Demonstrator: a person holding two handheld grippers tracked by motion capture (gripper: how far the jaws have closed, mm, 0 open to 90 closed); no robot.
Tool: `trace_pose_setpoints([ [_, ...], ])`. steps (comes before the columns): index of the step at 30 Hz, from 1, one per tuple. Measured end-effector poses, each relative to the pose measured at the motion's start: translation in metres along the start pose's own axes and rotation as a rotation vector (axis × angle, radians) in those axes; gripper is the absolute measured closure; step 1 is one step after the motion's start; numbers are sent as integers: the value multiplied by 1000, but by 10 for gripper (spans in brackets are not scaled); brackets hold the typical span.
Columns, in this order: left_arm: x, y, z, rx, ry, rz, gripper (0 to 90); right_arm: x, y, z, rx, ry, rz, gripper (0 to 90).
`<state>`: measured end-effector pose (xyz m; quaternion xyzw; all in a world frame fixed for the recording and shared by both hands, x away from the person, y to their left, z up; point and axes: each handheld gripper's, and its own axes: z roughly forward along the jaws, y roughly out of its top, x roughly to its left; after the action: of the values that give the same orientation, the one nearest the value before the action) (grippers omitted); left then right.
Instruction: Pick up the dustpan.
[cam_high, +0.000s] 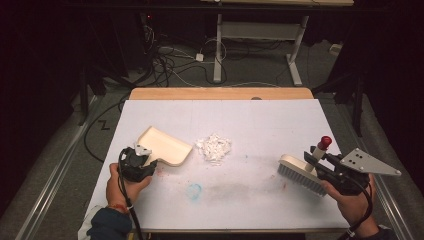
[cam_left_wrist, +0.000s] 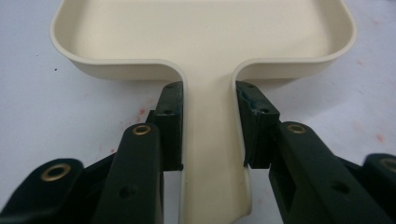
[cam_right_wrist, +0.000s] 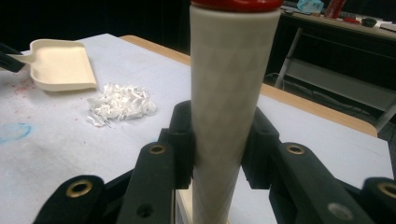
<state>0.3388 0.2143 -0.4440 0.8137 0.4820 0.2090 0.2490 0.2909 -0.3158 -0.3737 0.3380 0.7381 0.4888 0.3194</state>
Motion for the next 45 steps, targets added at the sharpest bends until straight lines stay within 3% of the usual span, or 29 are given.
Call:
trace_pose_setpoints([
  [3,-1,-2,-7,8,-20,33,637,0,0,-1,0,1,-1,700],
  [5,-1,-8,-16,23,-88,61,637,-1,0,-1,0,2,-1,700],
  [6,-1,-8,-16,23,-88,61,637,-1,0,-1,-2,1,1,700],
  [7,-5,-11,-19,38,-117,89,637,-1,0,-1,-1,1,0,700],
  [8,-5,-11,-19,38,-117,89,637,-1,0,-1,-2,3,-1,700],
  [9,-8,-13,-20,52,-145,107,637,-1,0,-1,-3,3,-2,700],
  [17,-19,-13,-20,72,-198,177,636,-2,0,2,-7,12,-2,701],
  [23,-22,-12,-19,74,-204,202,636,-3,4,4,-26,22,23,701],
  [31,-21,-12,-14,81,-218,195,635,-6,12,17,-32,18,34,701],
  [40,-22,-14,-10,84,-223,188,634,-11,28,48,-35,14,25,701],
  [45,-22,-17,-6,90,-223,187,635,-8,37,64,-78,-1,9,701],
])
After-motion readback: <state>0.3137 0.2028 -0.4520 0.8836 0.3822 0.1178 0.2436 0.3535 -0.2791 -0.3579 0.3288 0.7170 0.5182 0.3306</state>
